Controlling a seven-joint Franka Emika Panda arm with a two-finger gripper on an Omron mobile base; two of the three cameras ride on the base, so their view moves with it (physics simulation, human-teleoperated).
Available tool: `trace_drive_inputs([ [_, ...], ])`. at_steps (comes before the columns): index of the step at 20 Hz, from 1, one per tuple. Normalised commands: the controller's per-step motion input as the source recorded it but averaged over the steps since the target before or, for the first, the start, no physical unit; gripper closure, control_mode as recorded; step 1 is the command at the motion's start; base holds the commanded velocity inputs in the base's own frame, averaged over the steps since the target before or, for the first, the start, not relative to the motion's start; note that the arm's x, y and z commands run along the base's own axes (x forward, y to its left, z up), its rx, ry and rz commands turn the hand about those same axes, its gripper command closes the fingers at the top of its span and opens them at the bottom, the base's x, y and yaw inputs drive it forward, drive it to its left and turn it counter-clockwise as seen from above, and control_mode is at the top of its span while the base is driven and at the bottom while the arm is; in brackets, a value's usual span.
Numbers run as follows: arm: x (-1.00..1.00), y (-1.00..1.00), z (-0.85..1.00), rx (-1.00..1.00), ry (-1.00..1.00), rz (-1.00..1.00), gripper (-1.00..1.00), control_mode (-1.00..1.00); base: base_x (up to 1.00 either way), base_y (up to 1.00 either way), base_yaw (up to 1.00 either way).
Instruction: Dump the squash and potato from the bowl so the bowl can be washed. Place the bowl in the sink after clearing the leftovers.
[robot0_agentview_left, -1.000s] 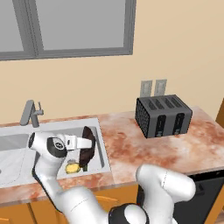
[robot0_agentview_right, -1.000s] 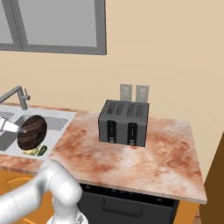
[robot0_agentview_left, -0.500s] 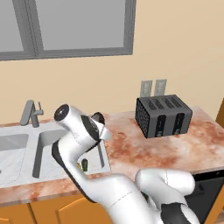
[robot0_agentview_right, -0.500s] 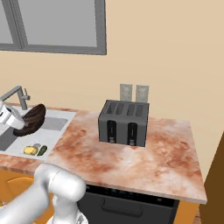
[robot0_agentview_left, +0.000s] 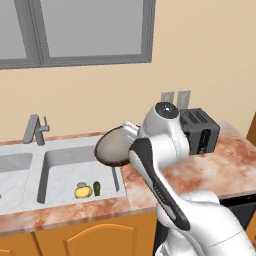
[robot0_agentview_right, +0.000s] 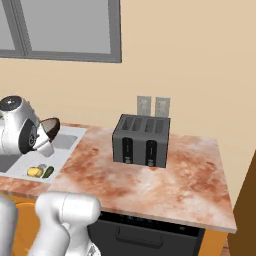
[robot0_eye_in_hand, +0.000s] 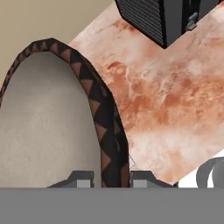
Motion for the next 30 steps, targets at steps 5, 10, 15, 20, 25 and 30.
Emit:
trace_drive_inputs([
  [5, -0.56, -0.66, 0.06, 0.30, -0.12, 0.09, 1.00, -1.00, 0.00, 0.00, 0.00],
  [10, 0.00, -0.14, -0.21, 0.02, 0.00, -0.01, 1.00, -1.00, 0.00, 0.00, 0.00],
  [15, 0.00, 0.00, 0.00, 0.00, 0.00, 0.00, 1.00, -1.00, 0.00, 0.00, 0.00],
  [20, -0.08, 0.02, -0.07, 0.01, 0.01, 0.00, 1.00, 1.00, -0.31, 0.08, 0.00],
  [25, 0.00, 0.00, 0.00, 0.00, 0.00, 0.00, 1.00, 1.00, -0.52, 0.35, 0.00],
  [30, 0.00, 0.00, 0.00, 0.00, 0.00, 0.00, 1.00, 1.00, -0.07, 0.86, 0.00],
])
